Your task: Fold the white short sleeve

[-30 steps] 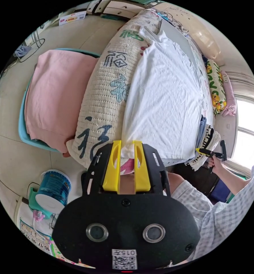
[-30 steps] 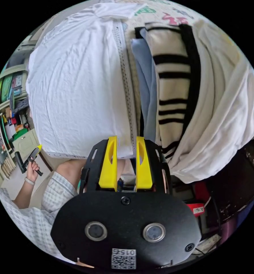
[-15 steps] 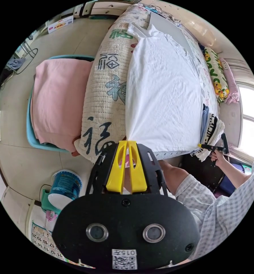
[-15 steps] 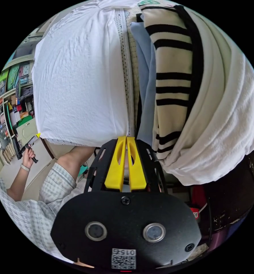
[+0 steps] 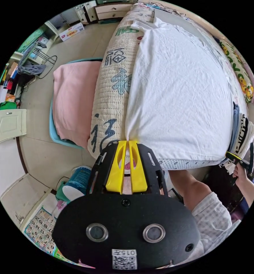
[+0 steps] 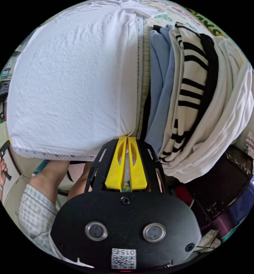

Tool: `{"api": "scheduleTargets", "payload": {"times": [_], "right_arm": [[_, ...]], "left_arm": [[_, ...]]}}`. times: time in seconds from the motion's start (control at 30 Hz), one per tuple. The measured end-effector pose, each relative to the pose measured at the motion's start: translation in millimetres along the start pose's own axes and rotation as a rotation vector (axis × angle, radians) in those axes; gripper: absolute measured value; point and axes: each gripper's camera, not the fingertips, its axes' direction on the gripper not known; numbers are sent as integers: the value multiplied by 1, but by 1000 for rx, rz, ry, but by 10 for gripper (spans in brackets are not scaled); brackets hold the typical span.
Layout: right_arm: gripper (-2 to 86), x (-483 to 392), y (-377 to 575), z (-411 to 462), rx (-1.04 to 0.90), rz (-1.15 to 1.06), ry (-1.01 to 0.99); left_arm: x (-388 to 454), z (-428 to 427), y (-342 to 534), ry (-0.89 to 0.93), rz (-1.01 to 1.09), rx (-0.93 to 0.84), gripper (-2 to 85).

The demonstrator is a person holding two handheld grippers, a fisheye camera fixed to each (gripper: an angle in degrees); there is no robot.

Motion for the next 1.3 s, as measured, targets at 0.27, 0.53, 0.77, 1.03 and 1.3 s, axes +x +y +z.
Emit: {"api": "scheduleTargets", "payload": {"times": [0.27,0.53,0.77,1.03,1.3], "right_arm": [[-4,-3,-8,15,35,-2,-46],[-4,4,-33,32,-19,12,-123],[-4,-1,-57,46,-79,9,-94],[-5,-13,-78,66,-123,2,-2],[-5,-25,-76,91,-61,128,137]], "left_arm": [[44,-3,-20,-85,13,-64,-5],[66,1,-40,-83,72,-103,-6],[82,12,-62,-88,73,-159,-7],[94,31,-92,-107,38,-239,-9],[98,58,-121,-119,46,-323,-9]]}}
